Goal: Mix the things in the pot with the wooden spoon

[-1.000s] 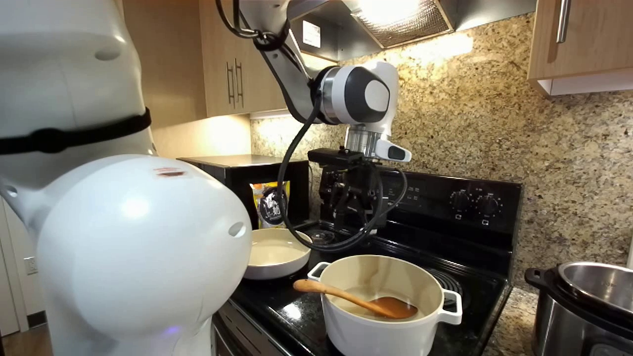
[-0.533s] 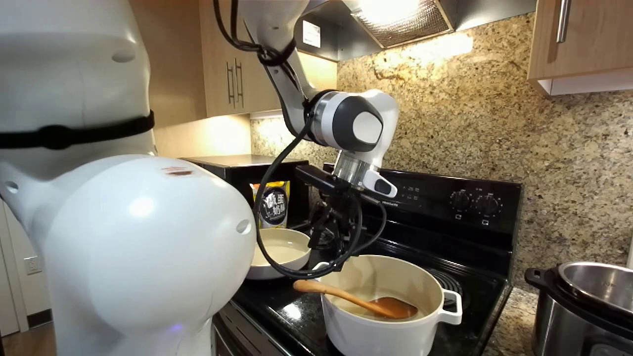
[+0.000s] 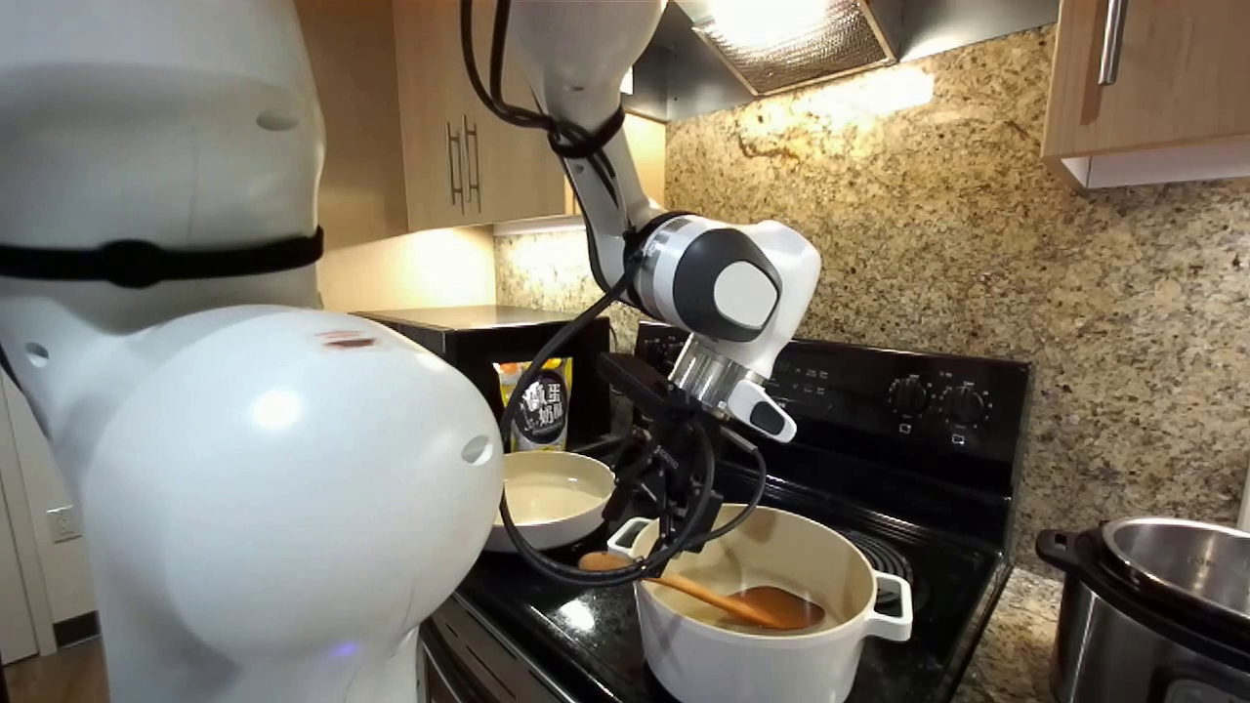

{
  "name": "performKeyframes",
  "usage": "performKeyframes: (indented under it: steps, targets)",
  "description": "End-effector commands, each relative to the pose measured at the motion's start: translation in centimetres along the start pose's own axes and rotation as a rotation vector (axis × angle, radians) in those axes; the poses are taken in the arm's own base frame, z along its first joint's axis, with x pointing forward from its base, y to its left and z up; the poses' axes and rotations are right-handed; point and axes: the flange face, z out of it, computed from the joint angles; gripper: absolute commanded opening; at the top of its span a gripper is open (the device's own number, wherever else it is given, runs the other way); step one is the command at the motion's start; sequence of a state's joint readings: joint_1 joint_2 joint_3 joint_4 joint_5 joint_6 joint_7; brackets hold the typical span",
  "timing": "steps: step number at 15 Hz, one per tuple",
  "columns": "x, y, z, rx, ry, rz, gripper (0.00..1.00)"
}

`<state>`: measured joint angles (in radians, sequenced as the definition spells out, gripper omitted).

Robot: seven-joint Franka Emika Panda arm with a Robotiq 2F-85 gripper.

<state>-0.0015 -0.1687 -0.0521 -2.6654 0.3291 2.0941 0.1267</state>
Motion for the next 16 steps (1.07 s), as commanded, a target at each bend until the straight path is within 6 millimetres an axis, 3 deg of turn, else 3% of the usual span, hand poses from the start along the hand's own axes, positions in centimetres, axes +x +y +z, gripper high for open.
performKeyframes:
  steps: [1,6,7,8,11,16]
  targets:
    - [-0.7,0.7,0.1,0.007,-0.057,0.034,1.0]
    - [-0.5,0.9,1.1,0.003,-0.145,0.021,1.0]
    - [-0.5,0.9,1.2,0.001,-0.154,0.022,0.95]
    - [-0.4,0.9,1.2,0.004,-0.153,0.026,0.73]
    - [-0.2,1.1,1.2,0.004,-0.149,0.038,0.63]
    - [-0.3,1.7,1.3,0.002,-0.159,0.06,0.3]
